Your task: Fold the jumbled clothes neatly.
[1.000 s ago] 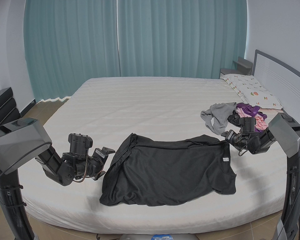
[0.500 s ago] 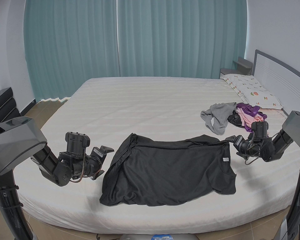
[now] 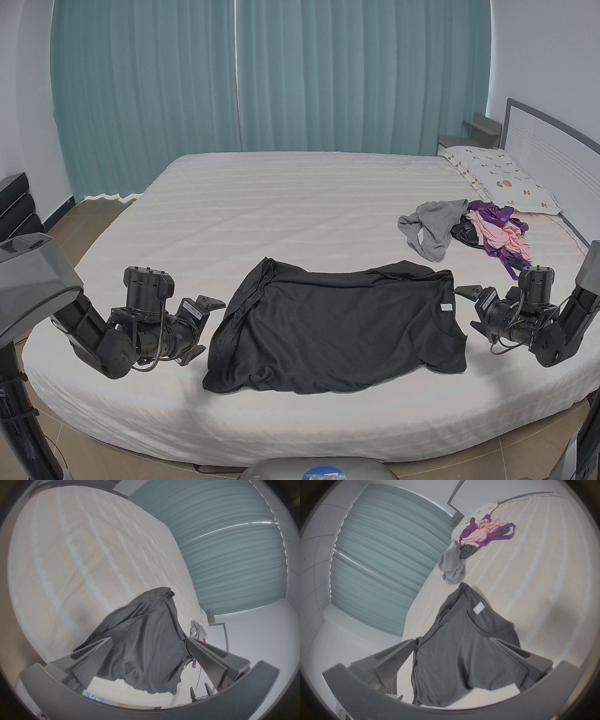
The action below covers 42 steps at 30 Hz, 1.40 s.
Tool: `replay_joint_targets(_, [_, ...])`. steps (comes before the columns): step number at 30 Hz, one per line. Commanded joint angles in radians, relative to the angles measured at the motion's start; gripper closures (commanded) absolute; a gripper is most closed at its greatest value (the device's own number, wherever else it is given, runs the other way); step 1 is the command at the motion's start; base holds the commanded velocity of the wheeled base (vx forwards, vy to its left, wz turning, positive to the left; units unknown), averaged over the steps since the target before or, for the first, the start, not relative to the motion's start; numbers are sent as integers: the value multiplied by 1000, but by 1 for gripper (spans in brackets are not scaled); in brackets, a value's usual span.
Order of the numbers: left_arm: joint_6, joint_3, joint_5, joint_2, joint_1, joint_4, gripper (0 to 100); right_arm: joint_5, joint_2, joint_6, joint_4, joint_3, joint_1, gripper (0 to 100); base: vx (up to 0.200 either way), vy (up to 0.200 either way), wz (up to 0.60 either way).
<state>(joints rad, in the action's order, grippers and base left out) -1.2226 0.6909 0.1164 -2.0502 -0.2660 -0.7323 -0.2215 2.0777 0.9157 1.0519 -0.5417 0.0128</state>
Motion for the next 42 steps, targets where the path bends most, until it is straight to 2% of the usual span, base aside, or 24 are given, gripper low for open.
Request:
replay_joint_targets(1, [-3, -24, 0, 15, -6, -1, 0, -1, -19, 2, 3, 42, 7, 0, 0, 0, 0])
replay_joint_targets(6, [-9, -63, 3, 78, -16, 2, 0, -1, -19, 2, 3, 54, 7, 0, 0, 0, 0])
replay_joint_targets(12, [-9, -76, 49, 110, -16, 4, 0, -1, -16, 2, 5, 66, 10, 0, 0, -200, 0])
replay_joint_targets(24, [-3, -80, 40, 78, -2, 2, 0, 7, -16, -1, 5, 86, 29, 0, 0, -200, 0])
replay_joint_targets(33, [3, -151, 29, 90, 2, -2, 0, 10, -11, -1, 5, 108, 81, 0, 0, 0, 0])
replay_joint_targets(42, [29, -205, 3, 88, 22, -1, 0, 10, -1, -1, 5, 132, 107, 0, -200, 0, 0])
